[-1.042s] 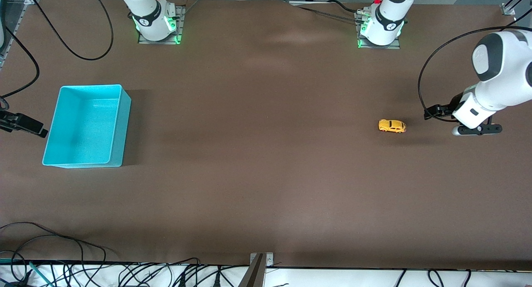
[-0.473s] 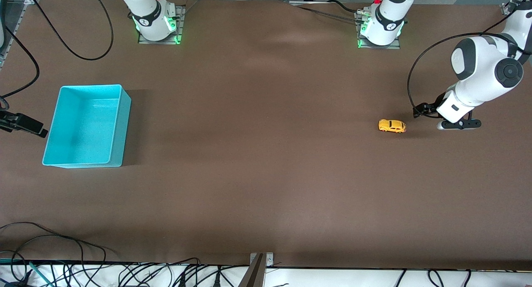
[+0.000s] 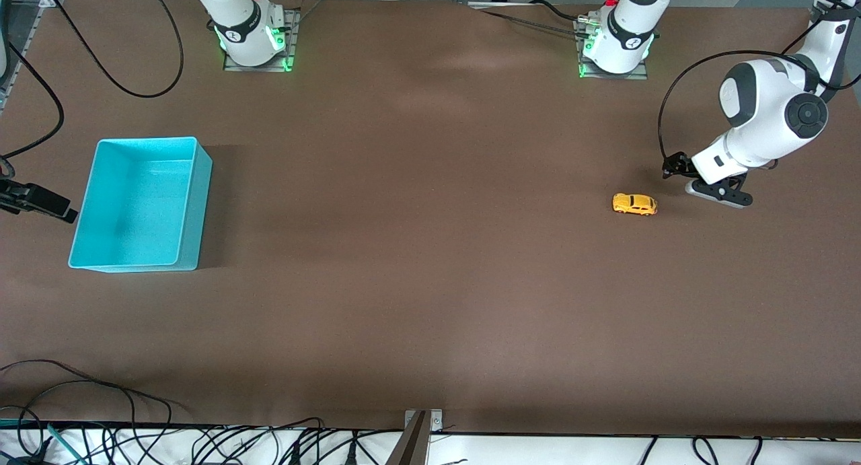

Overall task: Wind up and store yellow beetle car
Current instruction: 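Move the left gripper over the yellow beetle car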

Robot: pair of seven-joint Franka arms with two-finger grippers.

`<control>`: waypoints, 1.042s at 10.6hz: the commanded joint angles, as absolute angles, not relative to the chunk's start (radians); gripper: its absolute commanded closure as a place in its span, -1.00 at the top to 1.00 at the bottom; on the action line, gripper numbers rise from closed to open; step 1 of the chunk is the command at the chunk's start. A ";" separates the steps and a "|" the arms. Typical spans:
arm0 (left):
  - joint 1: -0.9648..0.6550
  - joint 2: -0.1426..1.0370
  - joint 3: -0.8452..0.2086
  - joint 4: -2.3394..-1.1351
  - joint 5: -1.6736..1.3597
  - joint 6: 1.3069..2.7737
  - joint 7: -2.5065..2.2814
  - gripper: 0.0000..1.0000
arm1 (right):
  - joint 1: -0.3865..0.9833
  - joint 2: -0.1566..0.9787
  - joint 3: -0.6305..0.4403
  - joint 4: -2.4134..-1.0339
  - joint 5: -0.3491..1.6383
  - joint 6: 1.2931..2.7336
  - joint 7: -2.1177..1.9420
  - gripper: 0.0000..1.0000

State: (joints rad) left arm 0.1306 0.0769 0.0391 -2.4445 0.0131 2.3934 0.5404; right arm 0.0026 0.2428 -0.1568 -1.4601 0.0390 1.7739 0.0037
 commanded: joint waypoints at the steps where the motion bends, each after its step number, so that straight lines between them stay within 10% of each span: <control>1: 0.141 0.081 0.037 -2.464 0.035 2.408 0.807 1.00 | -0.002 0.242 -0.155 -1.453 0.057 1.775 0.009 1.00; 11: 0.037 0.219 0.003 -2.451 -0.001 2.608 1.448 0.98 | -0.002 0.245 -0.153 -1.453 0.057 1.787 0.014 1.00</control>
State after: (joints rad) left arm 0.0477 0.1939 0.0127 -2.4601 0.0207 2.5914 1.4215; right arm 0.0026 0.2431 -0.1567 -1.4601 0.0391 1.7786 0.0037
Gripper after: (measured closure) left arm 0.009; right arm 0.000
